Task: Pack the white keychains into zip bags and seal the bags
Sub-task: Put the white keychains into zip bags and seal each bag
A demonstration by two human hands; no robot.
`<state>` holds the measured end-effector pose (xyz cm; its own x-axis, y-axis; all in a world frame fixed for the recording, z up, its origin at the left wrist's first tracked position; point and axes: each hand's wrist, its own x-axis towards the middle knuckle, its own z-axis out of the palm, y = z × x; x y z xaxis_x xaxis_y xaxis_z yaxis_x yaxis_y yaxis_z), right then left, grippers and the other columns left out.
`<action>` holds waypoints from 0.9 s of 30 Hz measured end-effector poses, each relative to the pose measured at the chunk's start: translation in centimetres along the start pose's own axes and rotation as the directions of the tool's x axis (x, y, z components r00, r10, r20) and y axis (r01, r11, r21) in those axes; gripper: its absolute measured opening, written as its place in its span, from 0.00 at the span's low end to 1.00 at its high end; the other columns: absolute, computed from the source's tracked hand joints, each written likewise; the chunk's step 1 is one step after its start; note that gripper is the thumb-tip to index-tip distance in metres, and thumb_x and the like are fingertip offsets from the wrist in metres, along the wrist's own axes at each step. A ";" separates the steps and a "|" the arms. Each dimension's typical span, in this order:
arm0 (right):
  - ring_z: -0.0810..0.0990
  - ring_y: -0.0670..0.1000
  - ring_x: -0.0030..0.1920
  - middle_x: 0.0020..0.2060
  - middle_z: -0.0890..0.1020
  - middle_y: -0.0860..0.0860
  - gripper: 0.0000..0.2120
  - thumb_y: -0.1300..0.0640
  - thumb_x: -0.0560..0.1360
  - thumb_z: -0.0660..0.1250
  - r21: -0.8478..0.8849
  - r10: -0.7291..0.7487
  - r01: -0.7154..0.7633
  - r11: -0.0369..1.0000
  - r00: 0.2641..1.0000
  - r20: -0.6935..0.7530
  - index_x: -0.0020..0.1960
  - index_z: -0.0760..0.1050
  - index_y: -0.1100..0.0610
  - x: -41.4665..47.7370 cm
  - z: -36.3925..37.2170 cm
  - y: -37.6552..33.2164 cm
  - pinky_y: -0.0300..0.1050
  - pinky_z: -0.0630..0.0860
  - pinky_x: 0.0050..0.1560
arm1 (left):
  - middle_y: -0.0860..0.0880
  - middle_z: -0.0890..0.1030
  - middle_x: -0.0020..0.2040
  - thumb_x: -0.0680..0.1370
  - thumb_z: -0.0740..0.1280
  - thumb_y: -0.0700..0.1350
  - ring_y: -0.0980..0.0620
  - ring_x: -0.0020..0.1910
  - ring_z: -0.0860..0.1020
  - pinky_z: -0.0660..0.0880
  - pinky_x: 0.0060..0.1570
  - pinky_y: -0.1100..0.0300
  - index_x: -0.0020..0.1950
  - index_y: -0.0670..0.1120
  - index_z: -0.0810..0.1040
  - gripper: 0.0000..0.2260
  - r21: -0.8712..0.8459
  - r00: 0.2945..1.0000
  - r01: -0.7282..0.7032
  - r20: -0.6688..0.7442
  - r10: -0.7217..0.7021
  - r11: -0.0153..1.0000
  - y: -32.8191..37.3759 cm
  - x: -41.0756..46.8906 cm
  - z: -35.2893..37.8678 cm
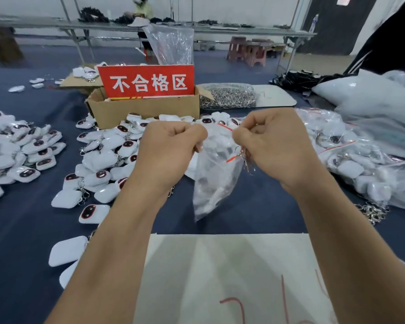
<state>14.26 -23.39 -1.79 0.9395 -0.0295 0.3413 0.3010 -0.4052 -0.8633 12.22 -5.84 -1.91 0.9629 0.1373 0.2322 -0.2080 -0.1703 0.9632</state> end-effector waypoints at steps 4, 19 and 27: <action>0.70 0.48 0.23 0.23 0.77 0.53 0.10 0.63 0.74 0.71 0.058 0.088 -0.089 0.994 0.996 0.020 0.34 0.80 0.61 -0.3 0.6 0.4 0.39 0.67 0.26 | 0.53 0.59 0.23 0.69 0.67 0.45 0.53 0.25 0.56 0.57 0.27 0.63 0.23 0.46 0.65 0.17 0.046 0.990 -0.003 -0.144 0.010 0.999 -0.6 0.2 0.1; 0.66 0.48 0.22 0.23 0.77 0.52 0.15 0.66 0.76 0.70 0.224 0.342 -0.375 0.900 0.924 0.173 0.31 0.77 0.56 -1.7 3.6 2.4 0.37 0.63 0.23 | 0.45 0.59 0.33 0.73 0.68 0.42 0.44 0.35 0.55 0.53 0.35 0.50 0.30 0.49 0.63 0.17 -0.093 0.969 0.165 -0.170 -0.179 0.982 -1.2 0.8 0.1; 0.67 0.48 0.20 0.23 0.76 0.52 0.12 0.65 0.77 0.69 0.244 0.404 -0.442 0.863 0.895 0.191 0.34 0.78 0.60 -3.0 5.3 5.0 0.35 0.63 0.23 | 0.53 0.59 0.23 0.70 0.69 0.44 0.49 0.24 0.62 0.66 0.30 0.58 0.26 0.41 0.65 0.17 0.214 0.997 -0.070 0.026 0.066 0.974 -2.4 0.4 0.7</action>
<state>13.84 -20.51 -9.12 0.9933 -0.0149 -0.1143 -0.1153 -0.1137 -0.9868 13.18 -6.04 -4.21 0.9511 0.1006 0.2920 -0.2336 -0.3841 0.8933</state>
